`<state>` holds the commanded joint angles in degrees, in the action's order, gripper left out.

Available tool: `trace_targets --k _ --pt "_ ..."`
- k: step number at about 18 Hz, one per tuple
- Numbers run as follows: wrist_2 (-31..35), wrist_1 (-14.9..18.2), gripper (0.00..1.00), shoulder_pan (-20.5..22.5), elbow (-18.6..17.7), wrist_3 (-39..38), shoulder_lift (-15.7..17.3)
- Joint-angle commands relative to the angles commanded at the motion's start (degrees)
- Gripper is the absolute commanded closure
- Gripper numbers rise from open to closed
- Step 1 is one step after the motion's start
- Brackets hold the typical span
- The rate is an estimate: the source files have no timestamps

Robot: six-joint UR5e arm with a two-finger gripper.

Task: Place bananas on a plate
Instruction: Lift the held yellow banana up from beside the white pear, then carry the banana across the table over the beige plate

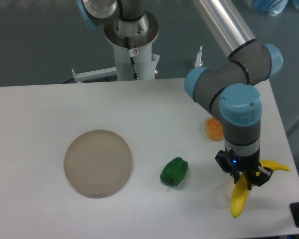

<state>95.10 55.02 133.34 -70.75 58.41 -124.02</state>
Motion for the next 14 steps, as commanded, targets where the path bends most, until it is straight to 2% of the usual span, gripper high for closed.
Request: trace_targets --k 3,6,9,14 --pt "0.0 0.6 0.75 -1.1 -1.6 -6.5 1.4" --pt "0.0 2.6 0.75 -2.4 -4.8 -11.6 4.7" --pt "-1.3 5.4 0.75 -3.4 -9.1 -15.9 9.0" --pt "-7.3 6.4 0.75 -4.7 -16.7 -22.6 15.0"
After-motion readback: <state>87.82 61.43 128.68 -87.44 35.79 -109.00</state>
